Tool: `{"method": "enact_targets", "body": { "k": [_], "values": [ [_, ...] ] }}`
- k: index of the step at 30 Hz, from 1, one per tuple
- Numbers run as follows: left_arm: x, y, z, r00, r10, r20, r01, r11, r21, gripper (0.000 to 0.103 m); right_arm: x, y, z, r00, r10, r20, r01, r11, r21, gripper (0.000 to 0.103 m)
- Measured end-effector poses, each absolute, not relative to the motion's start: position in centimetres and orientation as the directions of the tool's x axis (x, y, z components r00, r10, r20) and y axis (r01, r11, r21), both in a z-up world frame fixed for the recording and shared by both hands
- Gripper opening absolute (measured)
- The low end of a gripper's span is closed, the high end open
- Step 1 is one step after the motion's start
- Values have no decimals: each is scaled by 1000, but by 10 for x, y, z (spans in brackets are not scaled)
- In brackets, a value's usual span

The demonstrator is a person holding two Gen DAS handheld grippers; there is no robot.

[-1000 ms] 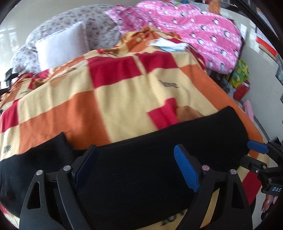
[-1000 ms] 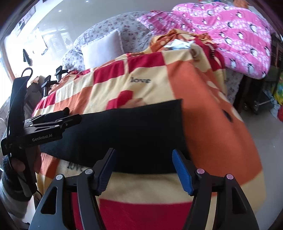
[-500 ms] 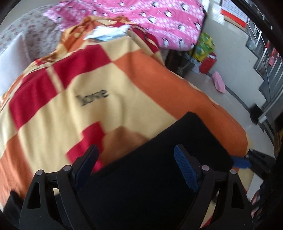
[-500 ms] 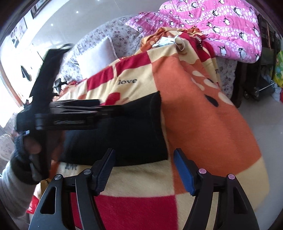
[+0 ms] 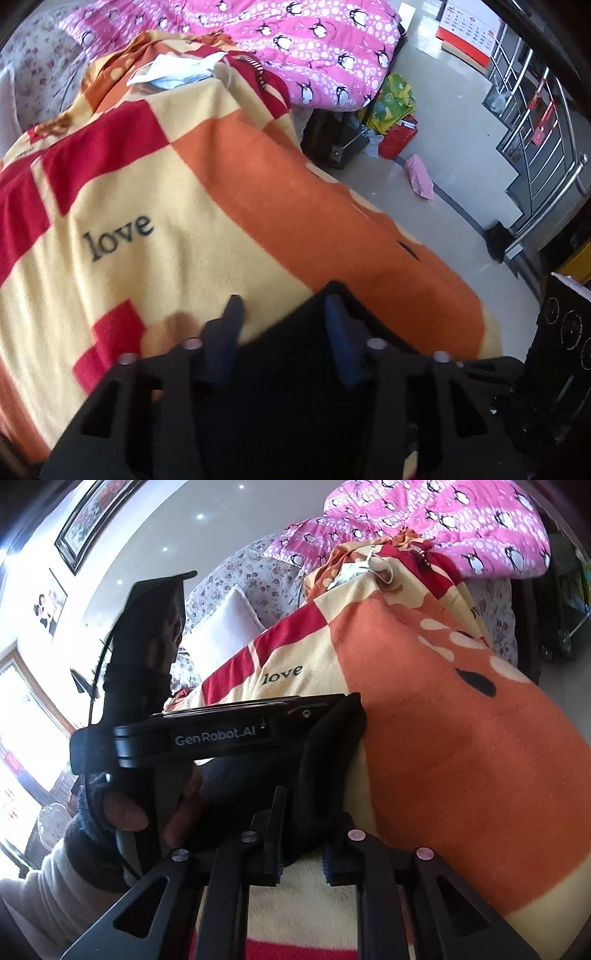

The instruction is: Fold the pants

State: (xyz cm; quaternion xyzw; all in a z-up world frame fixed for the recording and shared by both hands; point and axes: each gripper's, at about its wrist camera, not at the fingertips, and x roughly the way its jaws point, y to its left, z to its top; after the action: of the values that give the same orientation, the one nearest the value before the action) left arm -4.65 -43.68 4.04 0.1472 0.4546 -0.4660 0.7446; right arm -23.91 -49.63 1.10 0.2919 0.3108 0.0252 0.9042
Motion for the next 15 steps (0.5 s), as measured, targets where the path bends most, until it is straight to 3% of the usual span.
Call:
{"method": "enact_targets", "body": {
  "k": [3,5,7,8,12,15],
  "values": [
    [-47,-407,66,225,-553,-802,818,555,-153,42,-240,-484,36,819,229,-526,91,853,514,14],
    [-44,-377,85,273,-553,-787,798,588,-136,49,-239,-468,53,824,248,-510,41,870,491,14],
    [-38,-347,99,328,-547,-770,774,623,-113,76,-233,-450,68,819,290,-496,-21,878,478,14],
    [-36,-324,108,379,-535,-755,750,656,-88,80,-227,-437,74,813,305,-496,-53,887,458,14],
    [-26,-239,129,515,-467,-719,650,759,-28,84,-196,-386,79,761,390,-518,-166,889,426,14],
    [-19,-193,123,529,-422,-736,567,821,-63,84,-170,-351,63,712,445,-543,-218,875,432,14]
  ]
}}
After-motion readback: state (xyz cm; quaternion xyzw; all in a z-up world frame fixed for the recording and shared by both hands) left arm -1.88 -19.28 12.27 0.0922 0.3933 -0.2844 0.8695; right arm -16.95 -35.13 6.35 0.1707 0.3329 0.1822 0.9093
